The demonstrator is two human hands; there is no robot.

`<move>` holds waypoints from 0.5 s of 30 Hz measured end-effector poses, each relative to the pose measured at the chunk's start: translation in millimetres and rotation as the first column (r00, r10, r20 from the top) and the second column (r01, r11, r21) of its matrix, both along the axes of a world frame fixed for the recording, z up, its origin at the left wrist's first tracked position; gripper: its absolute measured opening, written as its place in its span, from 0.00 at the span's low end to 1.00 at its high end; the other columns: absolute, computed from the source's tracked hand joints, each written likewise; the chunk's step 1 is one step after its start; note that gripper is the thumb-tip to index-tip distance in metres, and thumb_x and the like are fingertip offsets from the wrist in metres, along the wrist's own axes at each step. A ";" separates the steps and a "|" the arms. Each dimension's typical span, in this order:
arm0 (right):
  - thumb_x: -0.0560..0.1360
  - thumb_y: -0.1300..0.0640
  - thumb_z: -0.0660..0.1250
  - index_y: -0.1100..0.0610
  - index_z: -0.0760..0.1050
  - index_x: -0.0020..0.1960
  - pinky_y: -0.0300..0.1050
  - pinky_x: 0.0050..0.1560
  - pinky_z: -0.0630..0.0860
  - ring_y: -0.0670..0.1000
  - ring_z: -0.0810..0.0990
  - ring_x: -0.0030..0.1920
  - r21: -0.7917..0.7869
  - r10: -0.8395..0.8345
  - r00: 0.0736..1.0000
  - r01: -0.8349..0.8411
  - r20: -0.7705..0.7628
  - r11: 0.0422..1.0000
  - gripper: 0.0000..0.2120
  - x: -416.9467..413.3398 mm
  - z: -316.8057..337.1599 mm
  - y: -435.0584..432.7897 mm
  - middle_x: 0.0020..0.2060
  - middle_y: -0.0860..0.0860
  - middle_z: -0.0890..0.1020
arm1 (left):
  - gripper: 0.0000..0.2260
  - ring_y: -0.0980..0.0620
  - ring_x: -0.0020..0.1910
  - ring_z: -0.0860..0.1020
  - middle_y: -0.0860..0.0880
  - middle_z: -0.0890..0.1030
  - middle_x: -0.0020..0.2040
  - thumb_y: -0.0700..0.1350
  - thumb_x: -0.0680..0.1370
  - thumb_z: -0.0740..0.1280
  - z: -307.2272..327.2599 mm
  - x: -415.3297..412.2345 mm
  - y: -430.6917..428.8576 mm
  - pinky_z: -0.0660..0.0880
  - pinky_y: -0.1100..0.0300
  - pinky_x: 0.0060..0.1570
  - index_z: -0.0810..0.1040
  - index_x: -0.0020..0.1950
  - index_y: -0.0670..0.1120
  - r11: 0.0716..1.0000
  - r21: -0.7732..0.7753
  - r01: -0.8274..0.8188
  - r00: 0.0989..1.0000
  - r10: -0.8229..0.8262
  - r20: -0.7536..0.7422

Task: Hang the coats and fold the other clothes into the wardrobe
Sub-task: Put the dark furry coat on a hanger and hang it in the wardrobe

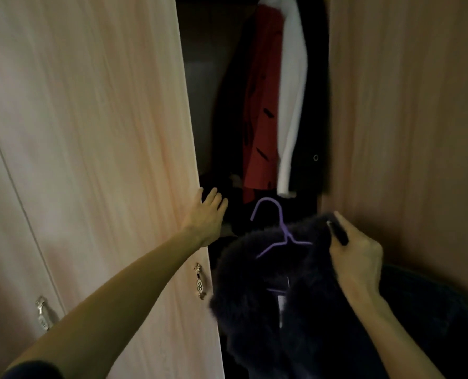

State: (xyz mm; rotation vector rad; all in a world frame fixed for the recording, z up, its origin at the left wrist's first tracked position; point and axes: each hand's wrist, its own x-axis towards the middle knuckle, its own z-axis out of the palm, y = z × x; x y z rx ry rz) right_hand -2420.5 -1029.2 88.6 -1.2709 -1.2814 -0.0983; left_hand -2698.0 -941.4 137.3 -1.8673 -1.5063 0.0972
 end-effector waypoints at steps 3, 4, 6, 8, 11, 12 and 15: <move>0.75 0.60 0.69 0.59 0.76 0.63 0.39 0.51 0.72 0.55 0.83 0.45 -0.019 -0.022 0.996 0.020 -0.086 1.000 0.17 10.3 4.6 14.4 0.51 0.58 0.83 | 0.27 0.42 0.76 0.45 0.41 0.53 0.77 0.54 0.82 0.48 -7.4 -0.3 22.4 0.39 0.40 0.71 0.47 0.77 0.44 0.998 -0.007 -0.060 0.990 0.058 -0.132; 0.75 0.59 0.69 0.59 0.77 0.63 0.38 0.50 0.73 0.54 0.83 0.43 -0.007 -0.046 0.995 0.046 -0.088 0.999 0.17 11.6 7.0 18.7 0.50 0.58 0.83 | 0.27 0.41 0.76 0.46 0.41 0.54 0.77 0.56 0.82 0.47 -8.3 -1.9 28.5 0.38 0.40 0.71 0.47 0.77 0.45 0.996 0.002 -0.090 0.984 0.089 -0.157; 0.75 0.58 0.69 0.60 0.77 0.62 0.41 0.46 0.75 0.50 0.80 0.38 0.024 -0.058 0.994 0.060 -0.094 0.998 0.16 11.5 9.5 27.1 0.48 0.59 0.84 | 0.28 0.40 0.76 0.48 0.40 0.58 0.75 0.59 0.81 0.45 -8.3 -8.5 36.8 0.36 0.39 0.70 0.48 0.77 0.46 0.986 0.016 -0.164 0.968 0.164 -0.189; 0.75 0.59 0.69 0.60 0.77 0.62 0.45 0.46 0.77 0.50 0.80 0.38 0.040 -0.045 0.993 0.050 -0.111 0.998 0.16 10.7 10.2 34.0 0.48 0.60 0.84 | 0.28 0.40 0.76 0.50 0.42 0.63 0.73 0.60 0.80 0.45 -8.4 -17.3 41.4 0.35 0.38 0.69 0.53 0.77 0.46 0.978 0.021 -0.210 0.959 0.210 -0.193; 0.75 0.59 0.69 0.59 0.77 0.61 0.47 0.50 0.78 0.58 0.83 0.42 0.035 -0.050 0.990 0.055 -0.132 0.998 0.15 10.1 10.1 38.1 0.49 0.61 0.83 | 0.26 0.43 0.75 0.52 0.45 0.67 0.71 0.61 0.80 0.48 -9.0 -25.7 39.8 0.38 0.38 0.71 0.69 0.70 0.47 0.981 0.008 -0.194 0.958 0.191 -0.215; 0.75 0.59 0.69 0.59 0.77 0.62 0.47 0.50 0.78 0.59 0.83 0.43 0.029 -0.056 0.989 0.060 -0.136 0.998 0.15 9.8 10.9 37.8 0.49 0.61 0.83 | 0.25 0.43 0.75 0.52 0.45 0.67 0.71 0.60 0.80 0.49 -9.4 -26.2 38.1 0.39 0.38 0.71 0.72 0.67 0.48 0.982 0.006 -0.187 0.956 0.184 -0.228; 0.76 0.59 0.68 0.59 0.77 0.62 0.49 0.50 0.79 0.60 0.83 0.43 0.037 -0.070 0.988 0.076 -0.139 0.996 0.15 8.4 12.8 33.5 0.49 0.61 0.83 | 0.23 0.44 0.75 0.53 0.46 0.67 0.70 0.59 0.80 0.50 -10.0 -24.0 31.6 0.38 0.39 0.71 0.74 0.65 0.49 0.982 0.017 -0.191 0.954 0.189 -0.230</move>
